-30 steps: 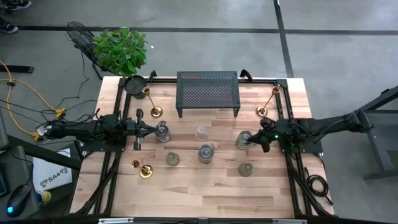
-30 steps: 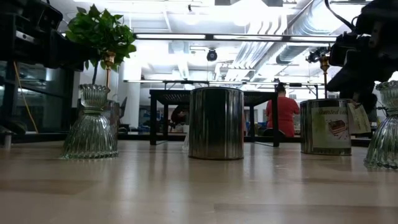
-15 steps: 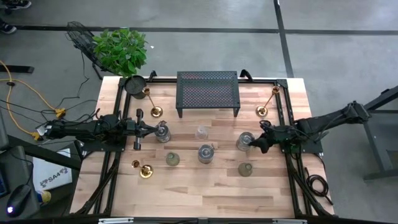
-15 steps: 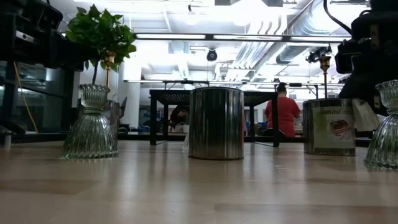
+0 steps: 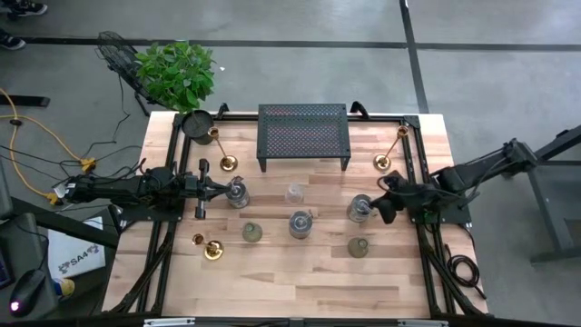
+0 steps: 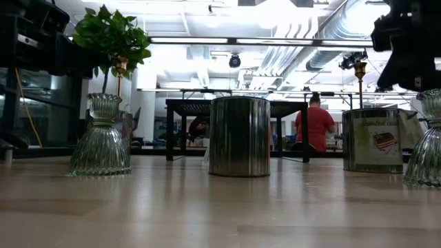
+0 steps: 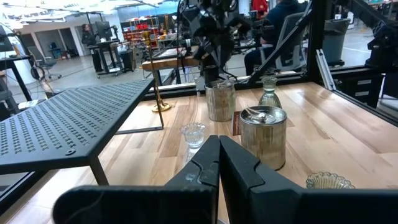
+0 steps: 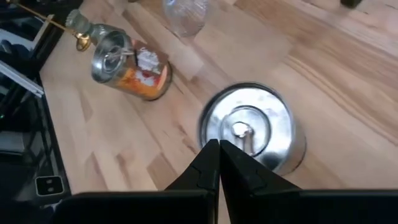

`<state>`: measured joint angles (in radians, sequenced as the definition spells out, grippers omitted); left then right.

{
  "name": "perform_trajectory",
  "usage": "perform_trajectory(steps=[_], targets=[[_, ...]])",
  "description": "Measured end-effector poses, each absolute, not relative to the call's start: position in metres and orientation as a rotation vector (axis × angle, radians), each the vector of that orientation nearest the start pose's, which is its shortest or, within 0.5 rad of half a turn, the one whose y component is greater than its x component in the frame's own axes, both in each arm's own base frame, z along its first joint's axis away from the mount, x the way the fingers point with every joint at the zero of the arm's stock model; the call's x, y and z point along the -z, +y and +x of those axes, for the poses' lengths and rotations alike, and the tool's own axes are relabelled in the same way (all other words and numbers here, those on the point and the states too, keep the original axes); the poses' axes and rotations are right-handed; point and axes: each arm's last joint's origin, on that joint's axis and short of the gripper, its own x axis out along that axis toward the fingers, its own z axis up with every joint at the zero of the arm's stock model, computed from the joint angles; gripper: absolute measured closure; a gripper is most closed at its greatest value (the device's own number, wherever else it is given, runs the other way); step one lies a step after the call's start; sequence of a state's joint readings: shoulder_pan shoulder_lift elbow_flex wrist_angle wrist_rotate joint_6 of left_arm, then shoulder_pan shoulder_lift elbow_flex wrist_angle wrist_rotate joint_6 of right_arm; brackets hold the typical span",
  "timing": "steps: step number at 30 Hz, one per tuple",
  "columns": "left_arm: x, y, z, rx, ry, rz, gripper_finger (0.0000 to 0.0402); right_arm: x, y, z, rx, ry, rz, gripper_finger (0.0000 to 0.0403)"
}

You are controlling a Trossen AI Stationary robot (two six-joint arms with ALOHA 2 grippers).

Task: Pick & Place candle stick holders
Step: Put the top right gold candle holder on the shelf

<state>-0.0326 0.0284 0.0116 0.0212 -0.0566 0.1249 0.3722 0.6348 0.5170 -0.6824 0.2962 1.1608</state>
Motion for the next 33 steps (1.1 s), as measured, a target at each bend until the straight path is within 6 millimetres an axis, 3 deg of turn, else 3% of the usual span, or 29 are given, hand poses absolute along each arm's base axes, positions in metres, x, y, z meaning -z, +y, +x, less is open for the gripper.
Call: perform_trajectory(steps=[11, 20, 26, 33], targets=[[-0.167, -0.002, 0.099, -0.024, -0.003, 0.125, 0.0402, -0.219, 0.055, 0.121, 0.531, 0.918, 0.844, 0.04], [-0.167, -0.002, 0.099, -0.024, -0.003, 0.125, 0.0402, -0.241, 0.061, 0.112, 0.676, 0.913, 0.768, 0.04], [-0.167, -0.002, 0.099, -0.024, -0.003, 0.125, 0.0402, -0.238, 0.06, 0.106, 0.812, 0.928, 0.738, 0.04], [-0.167, -0.002, 0.099, -0.024, -0.003, 0.125, 0.0402, -0.238, 0.057, 0.107, 0.846, 0.913, 0.74, 0.04]])
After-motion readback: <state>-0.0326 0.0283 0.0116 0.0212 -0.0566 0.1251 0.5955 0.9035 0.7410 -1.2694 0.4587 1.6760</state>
